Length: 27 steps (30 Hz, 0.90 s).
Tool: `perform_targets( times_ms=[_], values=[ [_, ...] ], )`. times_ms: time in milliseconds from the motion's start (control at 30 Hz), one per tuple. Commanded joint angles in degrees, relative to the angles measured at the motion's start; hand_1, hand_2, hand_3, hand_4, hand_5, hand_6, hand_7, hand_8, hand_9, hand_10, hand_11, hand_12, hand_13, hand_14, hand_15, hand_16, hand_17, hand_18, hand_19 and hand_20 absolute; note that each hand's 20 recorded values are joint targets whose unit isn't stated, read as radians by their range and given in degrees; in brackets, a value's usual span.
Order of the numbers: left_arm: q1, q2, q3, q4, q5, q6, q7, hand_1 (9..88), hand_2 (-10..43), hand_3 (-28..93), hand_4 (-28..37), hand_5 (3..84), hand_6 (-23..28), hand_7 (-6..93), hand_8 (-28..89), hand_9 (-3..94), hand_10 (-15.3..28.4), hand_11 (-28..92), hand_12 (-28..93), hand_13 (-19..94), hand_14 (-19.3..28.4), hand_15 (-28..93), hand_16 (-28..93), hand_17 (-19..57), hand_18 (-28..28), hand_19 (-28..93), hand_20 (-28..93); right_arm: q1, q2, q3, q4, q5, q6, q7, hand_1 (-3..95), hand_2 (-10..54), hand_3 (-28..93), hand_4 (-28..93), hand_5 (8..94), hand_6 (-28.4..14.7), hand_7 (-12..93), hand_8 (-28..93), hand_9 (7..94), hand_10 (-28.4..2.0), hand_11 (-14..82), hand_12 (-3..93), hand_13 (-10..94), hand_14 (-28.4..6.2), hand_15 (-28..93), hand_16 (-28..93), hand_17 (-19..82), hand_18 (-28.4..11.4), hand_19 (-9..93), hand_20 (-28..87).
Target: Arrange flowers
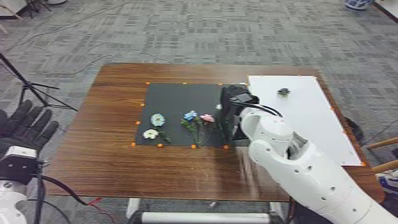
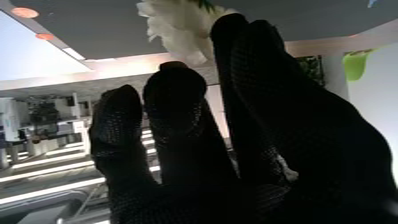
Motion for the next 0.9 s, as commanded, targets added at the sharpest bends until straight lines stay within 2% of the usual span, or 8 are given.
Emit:
perform_targets(
  times_ms=[33,300,400,467,600,733,800,900],
  values=[
    [0.88,-0.73,-0.24,-0.55,-0.72,0.29,0.68,28.5,13.7,69,-28.3,34.9,7.7,10.8,-7,29.6,13.1,14,13,21,12.8,27,-4,-4.4,10.5,24,11,-0.86,0.28,1.85,-1.92,0.22,-3.09,-0.04,58.6,-9.5,70,-28,74.0,-2.0,30,10,54.5,-19.6,6.8,12.8,68,-7.2,69,37,37,-25.3,87,36],
    [0.85,-0.82,-0.27,-0.56,-0.67,0.2,0.63,28.3,14.1,69,-28.3,35.0,7.7,10.8,-7,29.8,13.0,14,13,21,12.8,27,-4,-4.4,10.5,24,11,-2.49,0.27,5.21,-4.25,1.88,-6.73,-0.13,55.6,-9.5,67,-28,66.0,-1.4,61,18,53.2,-20.5,6.4,12.6,68,-8.9,70,33,37,-25.4,86,36],
    [0.86,-0.82,-0.19,-0.51,-0.7,0.16,0.67,28.1,14.2,69,-28.3,35.0,7.7,10.7,-7,29.8,13.0,14,13,21,12.8,27,-4,-4.4,10.5,24,11,-3.1,1.12,5.95,-4.47,1.17,-1.56,0.92,54.8,-9.5,66,-28,64.6,-2.0,66,21,53.2,-20.5,6.5,12.6,68,-9.4,71,32,37,-25.5,86,36],
    [1.09,-0.89,-0.34,-0.56,-0.54,0.27,0.49,28.1,14.2,69,-28.3,35.0,7.7,10.7,-7,29.8,13.1,14,13,21,12.8,27,-4,-4.4,10.5,24,11,-3.45,3.03,3.31,-3.49,-1.91,9.82,2.59,54.0,-9.5,67,-28,61.5,-2.8,68,21,53.9,-20.5,6.9,13.2,68,-9.3,72,30,37,-25.4,87,36],
    [1.59,-1.2,-0.52,-0.71,-0.52,0.14,0.57,28.0,14.5,69,-28.3,35.0,7.7,10.6,-7,29.9,13.1,14,13,22,12.9,27,-4,-4.5,10.6,24,12,-4.63,3.71,4.93,-3.53,-2.21,11.37,4.42,52.1,-9.5,76,-27,46.8,-6.8,75,15,55.9,-20.8,15.8,18.2,67,-6.7,71,35,38,-25.0,89,35],
    [1.43,-1.13,-0.45,-0.75,-0.52,0.45,0.56,27.7,14.7,69,-28.3,35.0,7.7,10.5,-7,29.9,13.2,15,13,22,12.9,28,-4,-4.6,10.6,24,12,-3.54,3.08,6.34,-0.17,-4.26,11.43,5.91,50.2,-9.5,80,-27,44.1,-10.6,55,-11,52.0,-22.1,19.8,18.1,65,-7.5,71,35,38,-25.7,90,35],
    [1.27,-1.13,-0.22,-0.72,0.26,0.55,0.23,27.7,14.9,69,-28.3,35.1,7.6,10.6,-7,30.0,13.1,15,13,22,12.9,28,-4,-4.5,10.6,24,12,-2.29,3.16,6.52,1.47,-4.49,9.79,6.66,50.7,-9.5,80,-28,46.1,-10.9,27,-8,52.0,-22.2,18.3,17.2,65,-8.4,71,35,37,-26.5,90,34],
    [1.31,-1.07,0.33,-0.76,0.08,0.1,0.31,27.7,14.9,69,-28.3,35.5,6.6,11.1,-7,30.2,13.0,15,13,22,12.9,28,-4,-4.5,10.6,24,12,-0.51,3.04,6.31,4.24,-8.88,5.62,5.05,52.9,-9.5,78,-28,47.2,-10.2,15,-7,48.9,-20.3,12.8,14.7,65,-9.2,71,35,36,-26.8,88,32]
  ],
)
